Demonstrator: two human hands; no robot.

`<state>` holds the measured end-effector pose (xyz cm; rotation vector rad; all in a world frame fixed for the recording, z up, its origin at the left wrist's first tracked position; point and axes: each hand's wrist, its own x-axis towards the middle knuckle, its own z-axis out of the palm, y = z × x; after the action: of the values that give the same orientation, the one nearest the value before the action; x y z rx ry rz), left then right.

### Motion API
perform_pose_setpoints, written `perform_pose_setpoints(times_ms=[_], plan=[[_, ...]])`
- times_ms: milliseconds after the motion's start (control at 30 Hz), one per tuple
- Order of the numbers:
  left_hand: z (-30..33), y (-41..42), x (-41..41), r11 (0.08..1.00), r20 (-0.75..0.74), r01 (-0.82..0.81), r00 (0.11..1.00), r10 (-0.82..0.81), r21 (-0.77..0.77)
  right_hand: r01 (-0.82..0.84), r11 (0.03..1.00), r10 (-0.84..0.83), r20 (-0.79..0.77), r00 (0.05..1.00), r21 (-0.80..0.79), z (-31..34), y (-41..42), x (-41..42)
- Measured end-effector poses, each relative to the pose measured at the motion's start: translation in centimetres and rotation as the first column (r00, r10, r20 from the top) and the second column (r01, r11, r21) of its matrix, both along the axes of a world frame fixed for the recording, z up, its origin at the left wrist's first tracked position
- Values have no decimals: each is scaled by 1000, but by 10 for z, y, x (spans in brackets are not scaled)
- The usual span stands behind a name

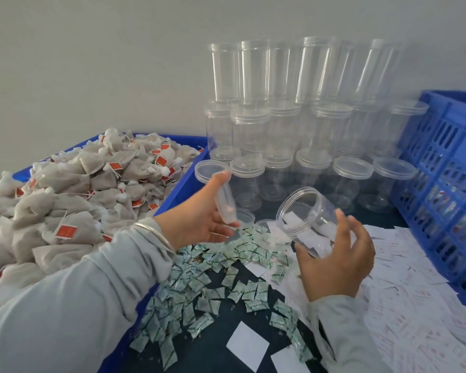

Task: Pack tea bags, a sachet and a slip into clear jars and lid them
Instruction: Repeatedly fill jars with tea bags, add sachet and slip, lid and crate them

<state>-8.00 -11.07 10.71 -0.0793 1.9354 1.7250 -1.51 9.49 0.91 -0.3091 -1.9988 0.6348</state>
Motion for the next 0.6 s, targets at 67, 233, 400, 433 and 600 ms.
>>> perform_pose_setpoints(times_ms=[67, 233, 400, 433, 600], plan=[[3, -9, -5, 996, 33, -82, 996, 80, 47, -9, 998, 9, 7, 1000, -61, 0, 1, 0], [1, -9, -8, 989, -42, -144, 989, 143, -25, -112, 993, 110, -48, 993, -46, -2, -13, 1], [-2, -4, -9, 987, -124, -161, 980, 157, -20, -148, 988, 146, -55, 988, -42, -2, -17, 3], [-2, -4, -9, 987, -132, -159, 979, 155, -22, -152, 987, 150, -51, 987, -47, -2, -17, 3], [-2, -5, -9, 985, -163, -156, 976, 144, -67, -181, 980, 179, -27, 983, -84, -3, -20, 4]])
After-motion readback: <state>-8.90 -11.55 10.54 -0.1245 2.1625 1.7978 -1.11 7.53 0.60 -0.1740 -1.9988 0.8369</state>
